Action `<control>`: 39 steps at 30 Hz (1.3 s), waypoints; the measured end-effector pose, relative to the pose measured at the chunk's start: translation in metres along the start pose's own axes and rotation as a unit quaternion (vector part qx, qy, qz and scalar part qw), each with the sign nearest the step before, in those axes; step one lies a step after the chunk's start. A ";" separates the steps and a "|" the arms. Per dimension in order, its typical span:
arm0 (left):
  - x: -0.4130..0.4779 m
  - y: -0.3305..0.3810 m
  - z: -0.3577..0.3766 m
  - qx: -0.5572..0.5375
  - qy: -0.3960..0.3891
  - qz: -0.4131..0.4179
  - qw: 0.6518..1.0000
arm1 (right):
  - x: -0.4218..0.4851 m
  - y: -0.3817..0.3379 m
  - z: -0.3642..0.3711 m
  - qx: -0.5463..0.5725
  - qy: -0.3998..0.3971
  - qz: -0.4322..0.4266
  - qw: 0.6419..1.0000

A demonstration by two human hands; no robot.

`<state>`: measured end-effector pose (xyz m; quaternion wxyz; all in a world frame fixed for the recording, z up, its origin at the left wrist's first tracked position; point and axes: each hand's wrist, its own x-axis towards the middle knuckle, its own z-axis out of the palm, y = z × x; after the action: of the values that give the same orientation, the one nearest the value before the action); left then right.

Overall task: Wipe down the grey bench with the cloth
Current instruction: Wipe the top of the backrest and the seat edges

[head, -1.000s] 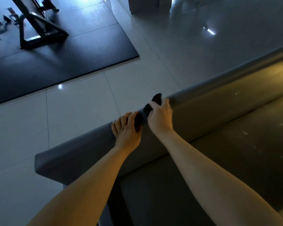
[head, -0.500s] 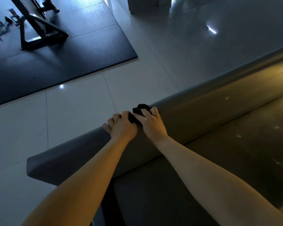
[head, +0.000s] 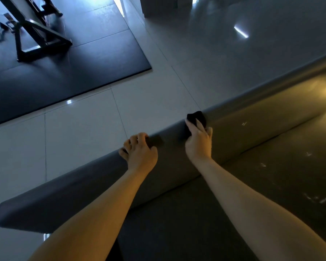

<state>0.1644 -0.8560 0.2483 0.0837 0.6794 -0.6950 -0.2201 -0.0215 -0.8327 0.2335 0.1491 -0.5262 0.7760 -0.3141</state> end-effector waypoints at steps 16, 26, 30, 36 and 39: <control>0.034 0.075 0.048 0.081 -0.010 0.151 0.985 | 0.052 0.087 -0.046 -0.072 -0.030 -0.107 0.991; 0.032 0.072 0.051 0.115 -0.015 0.168 0.979 | 0.042 0.036 -0.012 0.090 0.063 0.090 0.990; 0.030 0.067 0.050 0.116 0.002 0.204 0.972 | 0.006 0.016 0.005 0.103 -0.018 -0.027 0.994; 0.031 0.055 0.049 0.097 -0.012 0.231 0.968 | 0.008 0.042 -0.017 -0.010 -0.054 -0.145 0.988; 0.028 0.054 0.053 0.107 0.002 0.236 0.966 | 0.026 0.070 -0.037 -0.033 -0.007 -0.043 0.999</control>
<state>0.0918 -0.8748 0.2186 0.0617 0.5020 -0.8547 -0.1169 -0.1033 -0.8262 0.2194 0.1234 -0.5658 0.7615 -0.2912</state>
